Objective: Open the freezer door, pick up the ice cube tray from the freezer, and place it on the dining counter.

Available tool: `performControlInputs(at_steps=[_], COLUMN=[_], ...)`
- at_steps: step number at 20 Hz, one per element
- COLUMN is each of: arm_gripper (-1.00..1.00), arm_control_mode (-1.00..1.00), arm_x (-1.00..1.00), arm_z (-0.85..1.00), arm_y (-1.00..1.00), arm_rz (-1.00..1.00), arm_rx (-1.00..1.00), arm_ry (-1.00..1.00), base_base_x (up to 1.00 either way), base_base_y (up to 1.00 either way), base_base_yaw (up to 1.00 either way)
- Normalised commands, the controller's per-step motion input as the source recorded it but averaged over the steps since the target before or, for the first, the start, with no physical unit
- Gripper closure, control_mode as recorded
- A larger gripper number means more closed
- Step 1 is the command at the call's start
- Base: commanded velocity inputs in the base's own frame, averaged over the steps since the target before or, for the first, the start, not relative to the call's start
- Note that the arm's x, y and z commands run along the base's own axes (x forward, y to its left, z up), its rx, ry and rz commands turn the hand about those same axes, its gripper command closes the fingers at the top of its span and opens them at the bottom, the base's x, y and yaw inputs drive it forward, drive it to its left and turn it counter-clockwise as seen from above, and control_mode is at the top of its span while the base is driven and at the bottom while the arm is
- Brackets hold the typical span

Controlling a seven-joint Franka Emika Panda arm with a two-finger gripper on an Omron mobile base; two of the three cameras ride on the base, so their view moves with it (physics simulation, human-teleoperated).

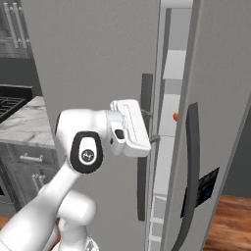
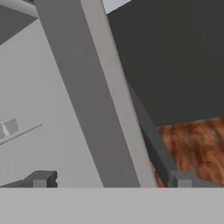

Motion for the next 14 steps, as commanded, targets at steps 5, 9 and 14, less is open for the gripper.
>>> performControlInputs(at_steps=[5,9,14], arm_gripper=[-1.0,-1.0,-1.0], arm_control_mode=[-1.0,-1.0,-1.0], arm_x=[0.07,0.07,0.09], arm_z=[-0.06,-0.04,-0.08], arm_y=[-0.25,-0.26,-0.21], arm_rz=[-0.13,-0.12,-0.11], arm_rx=[0.0,0.0,0.0], arm_ry=[-0.01,-0.01,-0.01], base_base_x=[0.0,0.0,0.0], base_base_y=[0.0,0.0,0.0], base_base_yaw=[0.0,0.0,0.0])
